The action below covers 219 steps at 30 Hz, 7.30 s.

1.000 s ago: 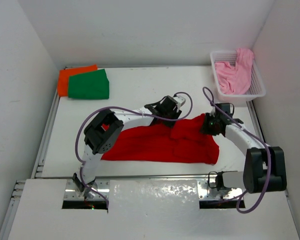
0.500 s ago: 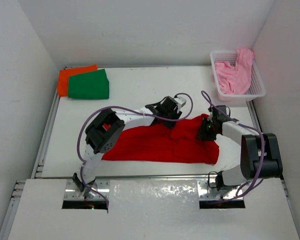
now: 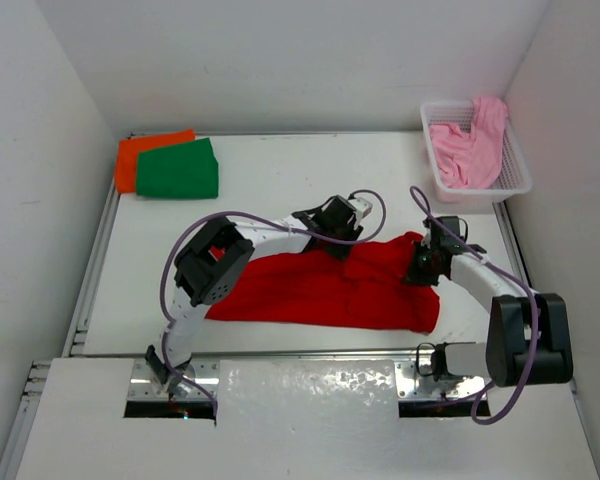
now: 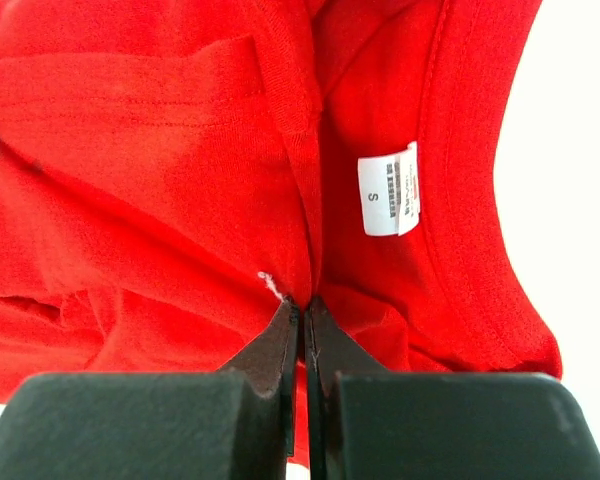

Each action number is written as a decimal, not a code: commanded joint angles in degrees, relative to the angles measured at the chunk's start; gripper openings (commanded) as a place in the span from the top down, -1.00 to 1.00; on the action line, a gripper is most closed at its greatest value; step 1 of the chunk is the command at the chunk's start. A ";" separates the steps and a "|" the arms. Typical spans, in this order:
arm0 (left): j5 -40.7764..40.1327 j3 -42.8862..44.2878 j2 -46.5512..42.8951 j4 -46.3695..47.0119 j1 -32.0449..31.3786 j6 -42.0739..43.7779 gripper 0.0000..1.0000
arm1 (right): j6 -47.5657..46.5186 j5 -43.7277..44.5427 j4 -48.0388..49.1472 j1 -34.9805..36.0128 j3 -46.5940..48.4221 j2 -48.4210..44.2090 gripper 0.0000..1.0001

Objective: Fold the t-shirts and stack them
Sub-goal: Fold the other side of the tshirt into a rectangle, then rotate the tshirt 90 degrees

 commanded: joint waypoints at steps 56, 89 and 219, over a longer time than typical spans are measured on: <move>3.04 2.64 0.90 0.38 2.00 0.57 0.24 | -5.72 2.15 16.53 -6.09 19.52 22.30 1.00; 4.18 4.57 0.90 -0.67 2.00 1.10 0.22 | -5.03 -13.24 16.88 -4.60 13.72 22.11 0.38; -6.27 -56.06 -39.78 -13.49 44.01 44.16 -0.10 | 2.79 6.80 -0.34 1.20 21.07 27.38 0.65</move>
